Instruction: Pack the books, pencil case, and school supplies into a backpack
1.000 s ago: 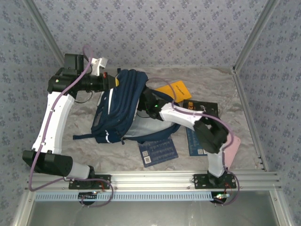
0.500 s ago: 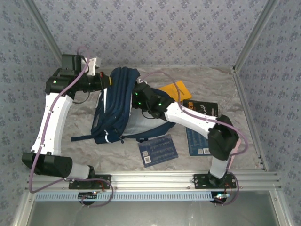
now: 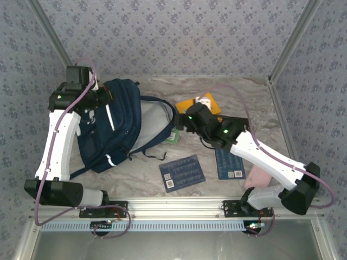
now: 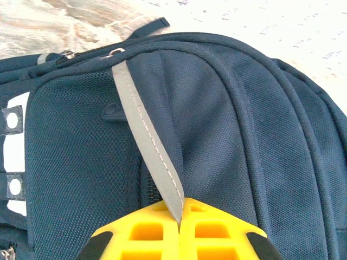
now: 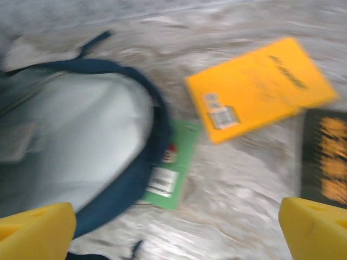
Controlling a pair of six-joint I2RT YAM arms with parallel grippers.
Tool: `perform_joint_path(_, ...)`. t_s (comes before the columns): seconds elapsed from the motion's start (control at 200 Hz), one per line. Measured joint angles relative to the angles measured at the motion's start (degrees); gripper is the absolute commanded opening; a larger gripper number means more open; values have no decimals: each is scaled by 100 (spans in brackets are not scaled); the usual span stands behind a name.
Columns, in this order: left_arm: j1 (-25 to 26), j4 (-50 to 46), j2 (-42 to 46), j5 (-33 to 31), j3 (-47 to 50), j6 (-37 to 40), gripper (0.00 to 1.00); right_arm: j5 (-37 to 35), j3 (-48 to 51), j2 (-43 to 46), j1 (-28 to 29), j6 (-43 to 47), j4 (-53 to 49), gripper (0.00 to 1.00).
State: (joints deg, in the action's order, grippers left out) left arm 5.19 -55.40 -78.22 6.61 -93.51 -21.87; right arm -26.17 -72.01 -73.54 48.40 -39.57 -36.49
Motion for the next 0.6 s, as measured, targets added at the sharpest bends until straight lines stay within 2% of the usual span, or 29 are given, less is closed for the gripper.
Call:
perform_joint_path(0.125,-4,437,125,-42,564,-144,0,-426,590,575,-634,-791,-859,100)
perform_joint_path(0.33,7,1257,398,225,1646,-358,0,-640,1716,1180,-2566,-1926,-2321,100)
perform_joint_path(0.6,9,2308,549,831,2800,-485,0,-369,3084,1574,-4444,-2092,-2315,100)
